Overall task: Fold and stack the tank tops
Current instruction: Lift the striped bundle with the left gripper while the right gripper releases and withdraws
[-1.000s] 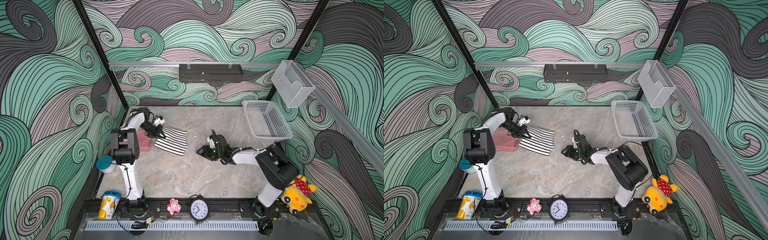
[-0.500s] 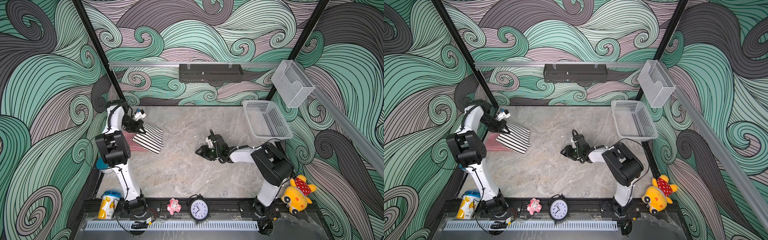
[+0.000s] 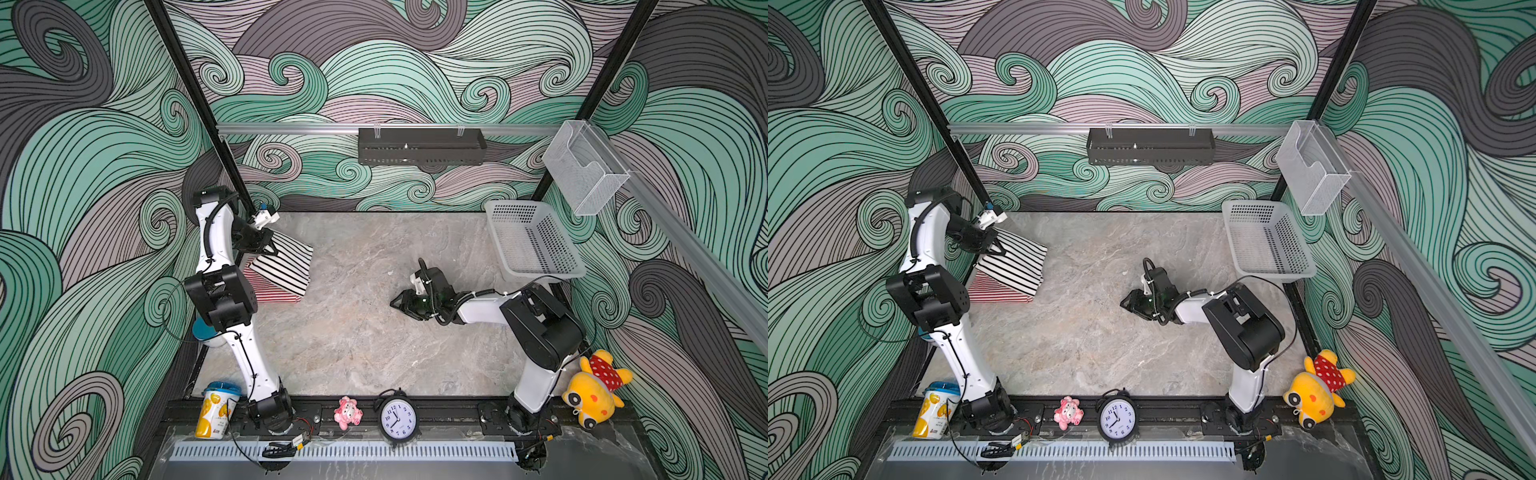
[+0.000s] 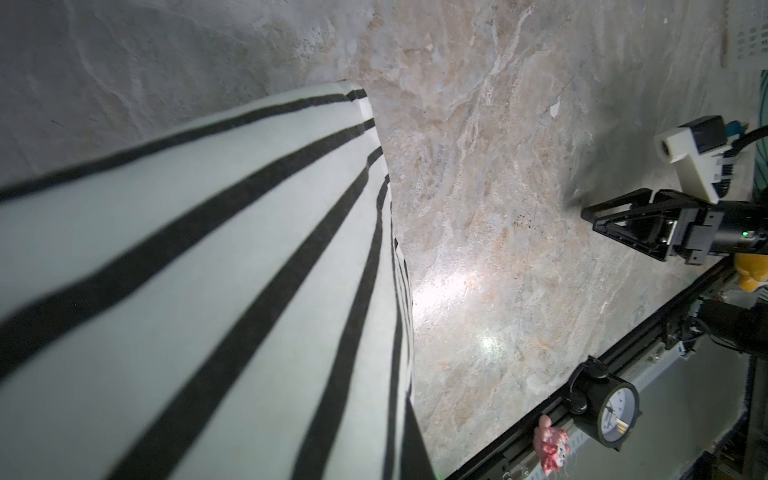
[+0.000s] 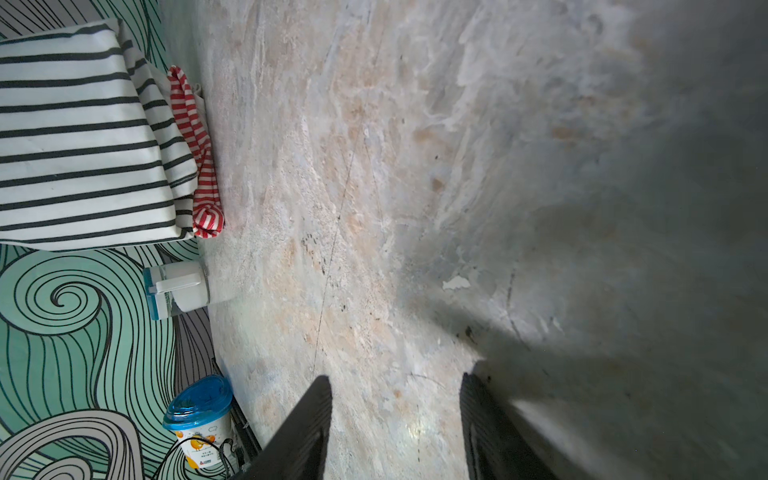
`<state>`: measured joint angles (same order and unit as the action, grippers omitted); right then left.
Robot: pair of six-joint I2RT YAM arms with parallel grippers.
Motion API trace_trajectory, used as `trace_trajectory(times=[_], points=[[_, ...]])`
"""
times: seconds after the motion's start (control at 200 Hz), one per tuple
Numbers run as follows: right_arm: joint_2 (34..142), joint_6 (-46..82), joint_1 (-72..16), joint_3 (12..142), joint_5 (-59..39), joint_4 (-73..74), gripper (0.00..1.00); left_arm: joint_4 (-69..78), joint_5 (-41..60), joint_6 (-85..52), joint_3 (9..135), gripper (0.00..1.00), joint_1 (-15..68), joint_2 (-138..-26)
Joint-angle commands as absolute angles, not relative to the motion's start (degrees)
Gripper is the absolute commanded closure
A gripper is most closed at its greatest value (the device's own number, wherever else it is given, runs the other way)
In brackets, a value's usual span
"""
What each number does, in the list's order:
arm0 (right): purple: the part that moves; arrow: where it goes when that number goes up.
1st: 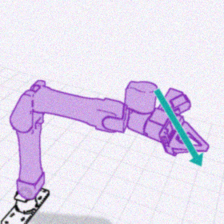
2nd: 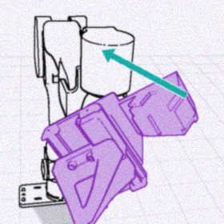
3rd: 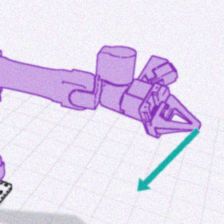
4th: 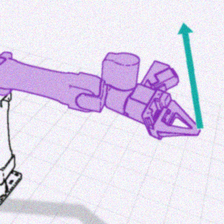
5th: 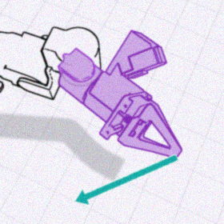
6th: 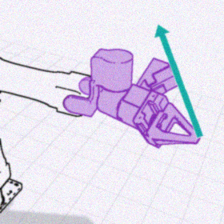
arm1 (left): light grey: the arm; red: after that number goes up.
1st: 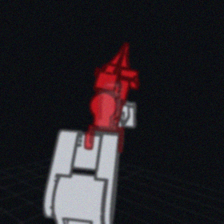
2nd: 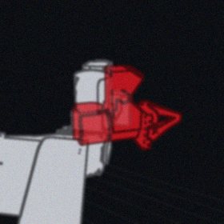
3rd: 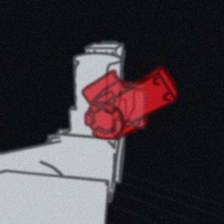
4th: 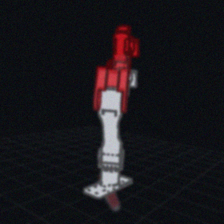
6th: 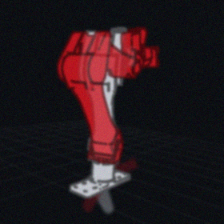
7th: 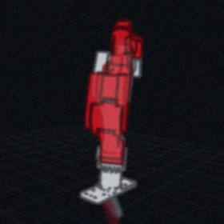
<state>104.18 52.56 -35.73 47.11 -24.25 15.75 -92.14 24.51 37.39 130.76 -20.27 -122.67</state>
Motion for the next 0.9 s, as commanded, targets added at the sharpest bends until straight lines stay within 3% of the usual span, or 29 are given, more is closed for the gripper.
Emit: trace_trajectory(times=[0.0, 0.896], points=[[105.1, 53.1, -35.6, 48.0, -24.0, 14.2, 0.48, -101.7, 22.5, 39.8, 134.8, 1.00, -21.2, -125.5], [106.2, 54.0, -35.9, 47.5, -24.0, 15.4, 0.49, -94.9, 11.7, 43.2, 130.1, 1.00, -24.1, -130.2]])
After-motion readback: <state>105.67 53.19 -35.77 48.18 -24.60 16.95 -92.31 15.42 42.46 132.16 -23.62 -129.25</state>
